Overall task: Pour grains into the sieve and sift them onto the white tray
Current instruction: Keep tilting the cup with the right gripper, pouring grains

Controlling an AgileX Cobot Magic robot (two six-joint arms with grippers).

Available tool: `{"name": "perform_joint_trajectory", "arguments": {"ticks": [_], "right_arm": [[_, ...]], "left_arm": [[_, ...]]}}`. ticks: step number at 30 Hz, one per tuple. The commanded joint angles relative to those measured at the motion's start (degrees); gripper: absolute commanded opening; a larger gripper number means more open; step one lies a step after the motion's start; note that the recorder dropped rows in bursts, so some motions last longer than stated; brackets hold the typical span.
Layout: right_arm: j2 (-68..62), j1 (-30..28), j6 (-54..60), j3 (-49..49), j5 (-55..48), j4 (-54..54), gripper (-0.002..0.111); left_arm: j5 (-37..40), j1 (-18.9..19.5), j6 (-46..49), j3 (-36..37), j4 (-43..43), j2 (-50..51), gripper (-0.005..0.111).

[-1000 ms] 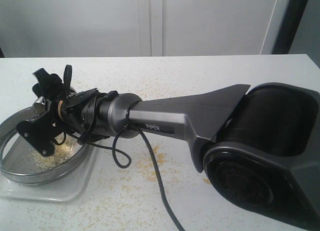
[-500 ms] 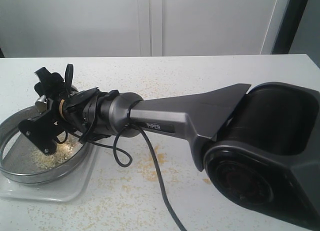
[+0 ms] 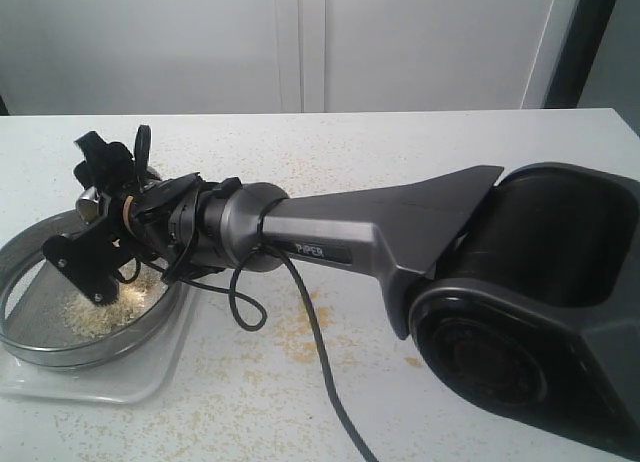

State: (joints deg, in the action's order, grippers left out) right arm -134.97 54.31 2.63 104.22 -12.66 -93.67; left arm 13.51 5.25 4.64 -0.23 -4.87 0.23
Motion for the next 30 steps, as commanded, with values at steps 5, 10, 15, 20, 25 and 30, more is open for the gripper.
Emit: {"name": "perform_joint_trajectory", "arguments": {"ticks": [5,10,15,20,25,30], "right_arm": [[1.2,-0.7,0.2,0.4,-0.5,-0.8,0.0],[1.2,-0.7,0.2,0.4,-0.5,-0.8,0.0],[1.2,-0.7,0.2,0.4,-0.5,-1.1,0.0],[1.2,-0.5,0.8,0.4,-0.1,-1.1,0.0],[1.2,-0.1,1.7,0.4,0.0,-1.1,0.0],[1.2,0.5,2.6,0.4,0.3,-1.1,0.0]], "left_arm": [[-0.2,-0.3,-0.1,0.2,-0.2,-0.2,0.0],[-0.2,-0.3,-0.1,0.2,-0.2,-0.2,0.0],[-0.2,-0.3,-0.1,0.2,-0.2,-0.2,0.0],[-0.2,-0.3,-0.1,0.2,-0.2,-0.2,0.0],[-0.2,-0.3,-0.1,0.2,-0.2,-0.2,0.0],[-0.2,-0.3,-0.1,0.2,-0.2,-0.2,0.0]]}}
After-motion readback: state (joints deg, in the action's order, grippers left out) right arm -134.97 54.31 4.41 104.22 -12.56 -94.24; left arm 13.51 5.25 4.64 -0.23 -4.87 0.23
